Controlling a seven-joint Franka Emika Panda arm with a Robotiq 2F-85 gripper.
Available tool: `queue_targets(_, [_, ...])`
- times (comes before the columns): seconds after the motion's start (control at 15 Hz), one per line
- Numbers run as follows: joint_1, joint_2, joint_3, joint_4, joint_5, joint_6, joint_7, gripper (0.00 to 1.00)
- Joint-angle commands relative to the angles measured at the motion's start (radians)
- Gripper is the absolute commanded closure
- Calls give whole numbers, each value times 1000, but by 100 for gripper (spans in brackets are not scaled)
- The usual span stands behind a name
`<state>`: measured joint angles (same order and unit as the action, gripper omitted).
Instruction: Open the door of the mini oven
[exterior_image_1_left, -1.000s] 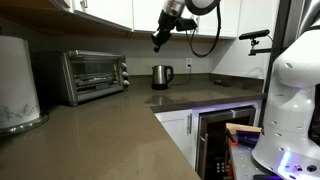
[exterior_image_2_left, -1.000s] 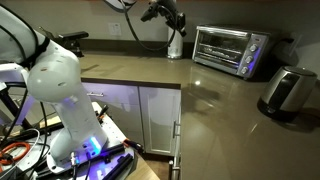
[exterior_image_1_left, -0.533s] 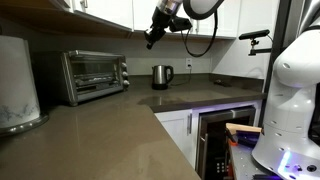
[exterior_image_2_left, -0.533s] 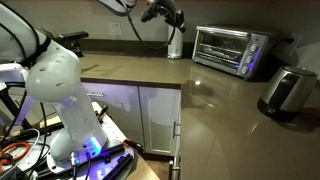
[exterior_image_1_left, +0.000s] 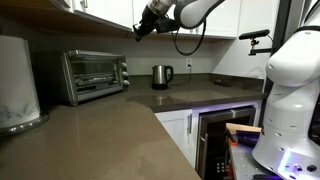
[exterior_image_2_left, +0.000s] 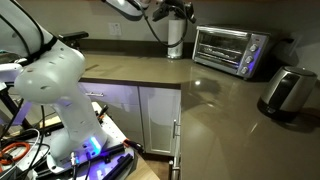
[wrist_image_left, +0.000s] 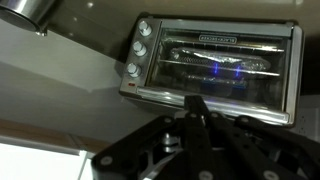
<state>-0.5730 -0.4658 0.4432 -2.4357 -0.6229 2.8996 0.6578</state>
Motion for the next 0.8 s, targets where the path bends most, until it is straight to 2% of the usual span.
queue_targets(0.0, [-143, 119, 79, 101, -89, 139, 86, 100])
queue_targets(0.27, [-279, 218, 183, 191, -123, 228, 129, 100])
queue_targets(0.73, [-423, 351, 337, 299, -181, 214, 141, 100])
